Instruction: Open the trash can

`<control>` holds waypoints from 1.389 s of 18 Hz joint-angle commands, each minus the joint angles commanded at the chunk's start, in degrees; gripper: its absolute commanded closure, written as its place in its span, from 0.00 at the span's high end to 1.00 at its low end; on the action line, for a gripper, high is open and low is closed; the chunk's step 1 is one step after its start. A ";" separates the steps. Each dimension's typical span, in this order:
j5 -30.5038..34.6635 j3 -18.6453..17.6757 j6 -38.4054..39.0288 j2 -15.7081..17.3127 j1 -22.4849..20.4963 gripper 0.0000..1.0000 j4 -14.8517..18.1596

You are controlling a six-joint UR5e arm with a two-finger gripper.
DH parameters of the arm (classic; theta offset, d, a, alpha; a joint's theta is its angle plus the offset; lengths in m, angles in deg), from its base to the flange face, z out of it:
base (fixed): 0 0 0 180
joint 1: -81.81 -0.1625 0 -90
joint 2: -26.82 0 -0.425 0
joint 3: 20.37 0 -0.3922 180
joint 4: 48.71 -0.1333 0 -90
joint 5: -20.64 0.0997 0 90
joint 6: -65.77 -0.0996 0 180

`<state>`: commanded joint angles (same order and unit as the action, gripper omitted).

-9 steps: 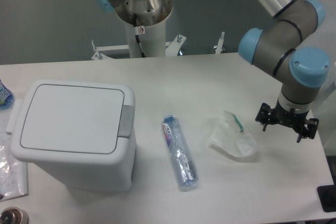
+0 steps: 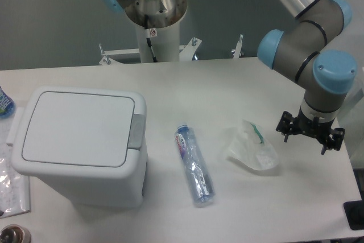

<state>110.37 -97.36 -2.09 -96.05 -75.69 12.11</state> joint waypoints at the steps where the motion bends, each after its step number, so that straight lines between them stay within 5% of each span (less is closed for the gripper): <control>1: -0.09 0.00 0.09 0.00 0.00 1.00 0.00; 5: -0.26 -0.17 1.57 0.09 0.00 1.00 0.35; 8: -0.70 -0.17 10.25 0.17 0.52 1.00 0.35; 13: -1.49 0.79 17.05 0.35 1.85 1.00 -3.16; 19: -11.58 1.49 32.06 0.61 3.60 1.00 -3.25; 25: -21.95 1.41 38.40 6.32 5.45 1.00 -3.16</control>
<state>88.42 -95.95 36.32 -89.73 -70.24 8.95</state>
